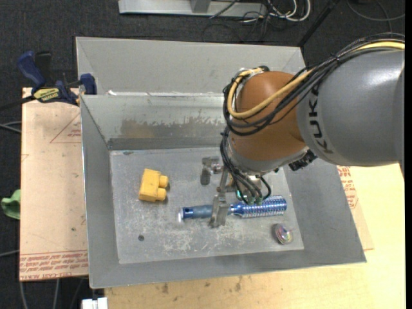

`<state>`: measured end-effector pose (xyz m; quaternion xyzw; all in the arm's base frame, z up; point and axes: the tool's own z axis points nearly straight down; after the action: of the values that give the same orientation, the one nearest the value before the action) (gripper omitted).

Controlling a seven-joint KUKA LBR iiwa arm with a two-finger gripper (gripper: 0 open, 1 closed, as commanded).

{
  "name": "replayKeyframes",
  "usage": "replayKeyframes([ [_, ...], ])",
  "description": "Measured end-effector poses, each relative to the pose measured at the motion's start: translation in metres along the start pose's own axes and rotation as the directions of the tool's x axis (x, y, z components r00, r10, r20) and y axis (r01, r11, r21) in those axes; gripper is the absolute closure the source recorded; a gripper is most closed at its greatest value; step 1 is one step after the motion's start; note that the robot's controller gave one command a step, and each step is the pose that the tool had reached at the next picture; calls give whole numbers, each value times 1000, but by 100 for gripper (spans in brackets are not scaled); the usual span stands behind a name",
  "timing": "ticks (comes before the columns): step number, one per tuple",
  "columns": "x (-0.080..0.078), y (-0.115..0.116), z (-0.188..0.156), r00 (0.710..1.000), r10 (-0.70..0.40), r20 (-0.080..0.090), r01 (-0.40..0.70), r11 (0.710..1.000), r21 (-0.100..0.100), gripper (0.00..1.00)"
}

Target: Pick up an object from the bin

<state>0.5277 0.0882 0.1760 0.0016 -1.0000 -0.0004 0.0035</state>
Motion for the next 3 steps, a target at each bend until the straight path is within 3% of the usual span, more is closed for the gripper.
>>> replayKeyframes([
  [1, -40, -22, 110, 993, -122, 3, 122, 993, 1, 0],
  [2, -41, -21, 105, 993, -122, 9, 122, 993, 0, 100],
  [3, -48, -22, 68, 990, -141, 12, 141, 990, 1, 100],
])
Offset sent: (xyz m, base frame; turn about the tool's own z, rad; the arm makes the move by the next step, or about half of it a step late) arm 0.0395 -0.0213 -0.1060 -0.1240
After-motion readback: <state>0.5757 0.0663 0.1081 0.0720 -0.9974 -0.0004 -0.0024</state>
